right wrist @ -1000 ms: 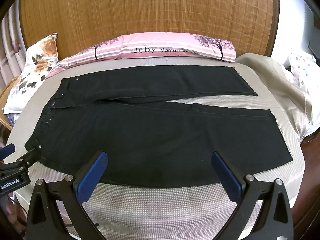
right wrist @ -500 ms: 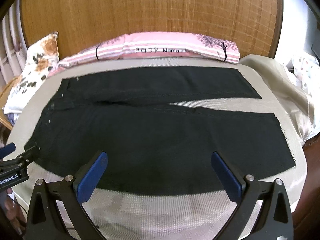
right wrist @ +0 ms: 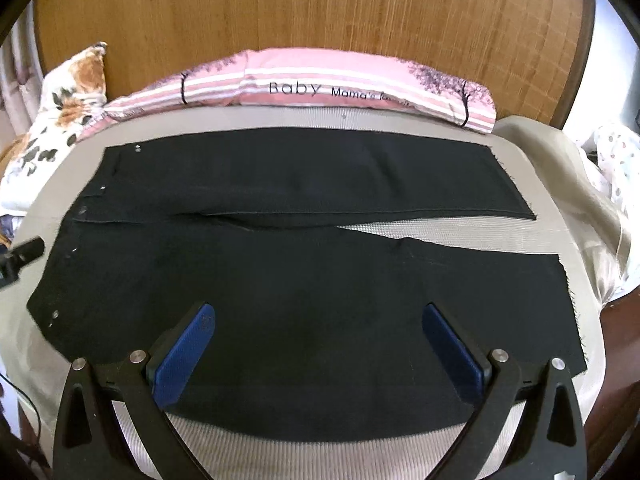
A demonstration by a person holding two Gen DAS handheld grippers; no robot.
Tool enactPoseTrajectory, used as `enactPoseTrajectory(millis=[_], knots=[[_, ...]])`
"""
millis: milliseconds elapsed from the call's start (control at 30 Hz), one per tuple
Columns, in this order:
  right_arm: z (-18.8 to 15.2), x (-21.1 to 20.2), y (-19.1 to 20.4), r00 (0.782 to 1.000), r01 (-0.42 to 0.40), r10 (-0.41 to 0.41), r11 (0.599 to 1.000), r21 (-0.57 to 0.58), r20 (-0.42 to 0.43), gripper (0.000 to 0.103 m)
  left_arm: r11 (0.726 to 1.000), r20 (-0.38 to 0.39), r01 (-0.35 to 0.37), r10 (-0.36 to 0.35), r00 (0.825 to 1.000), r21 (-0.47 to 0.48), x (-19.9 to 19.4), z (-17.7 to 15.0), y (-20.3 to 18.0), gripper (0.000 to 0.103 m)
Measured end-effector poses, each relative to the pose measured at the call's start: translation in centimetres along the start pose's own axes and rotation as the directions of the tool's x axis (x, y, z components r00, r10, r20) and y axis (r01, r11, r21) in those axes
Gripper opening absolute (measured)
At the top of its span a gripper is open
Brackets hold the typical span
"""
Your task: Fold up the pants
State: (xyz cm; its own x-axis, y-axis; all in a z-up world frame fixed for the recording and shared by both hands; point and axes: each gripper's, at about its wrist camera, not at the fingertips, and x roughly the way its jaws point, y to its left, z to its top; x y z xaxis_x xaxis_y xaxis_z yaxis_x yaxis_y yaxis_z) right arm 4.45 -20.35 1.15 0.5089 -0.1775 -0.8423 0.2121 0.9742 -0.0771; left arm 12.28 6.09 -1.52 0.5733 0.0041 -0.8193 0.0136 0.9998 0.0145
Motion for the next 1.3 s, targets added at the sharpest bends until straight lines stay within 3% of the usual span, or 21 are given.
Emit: enactPoseTrajectory(millis=[133,333,467,633,800,967,1233,1300], knots=[[2.0,2.0,0.9,1.0,-0.01,0.009,0.999,-0.04,-0.026,0.103,0.999,-0.004,0.027,-0.027,1.0,-0.028,2.1,3.3,2.3,0.102],[6.7,4.3,2.3,0.977,-0.208,0.206,0.977,-0.044,-0.048,0.103,0.988,-0.012,0.111,-0.112,0.994,-0.108,6.8,9.1,6.5,0.102],[9.5,5.7,3.0,0.951,-0.308,0.307,0.95,-0.044,-0.04,0.103,0.964,-0.045,0.191,-0.202,0.978,-0.186,10.9,12.3,8.6,0.083],[12.4,8.6,3.2,0.93,-0.364,0.364,0.931,0.001,-0.053,0.103,0.905,-0.096,0.322,-0.359,0.928,-0.277,16.6,14.6,10.0,0.06],[13.9,11.8,3.3,0.906,-0.409,0.415,0.909,0.076,-0.081,0.103,0.866,-0.129,0.376,-0.436,0.891,-0.331,20.3,15.5,10.8,0.044],[14.6,14.6,4.6,0.906,-0.401,0.406,0.914,0.07,-0.119,0.103,0.81,-0.141,0.442,-0.525,0.84,-0.385,22.8,16.3,11.3,0.029],[15.0,17.1,5.2,0.893,-0.419,0.427,0.904,0.081,-0.145,0.103,0.72,-0.105,0.54,-0.636,0.764,-0.436,23.2,17.2,11.5,0.027],[15.2,17.7,5.3,0.889,-0.427,0.432,0.902,0.07,-0.151,0.103,0.736,-0.105,0.546,-0.629,0.77,-0.399,23.1,17.8,11.1,0.027]])
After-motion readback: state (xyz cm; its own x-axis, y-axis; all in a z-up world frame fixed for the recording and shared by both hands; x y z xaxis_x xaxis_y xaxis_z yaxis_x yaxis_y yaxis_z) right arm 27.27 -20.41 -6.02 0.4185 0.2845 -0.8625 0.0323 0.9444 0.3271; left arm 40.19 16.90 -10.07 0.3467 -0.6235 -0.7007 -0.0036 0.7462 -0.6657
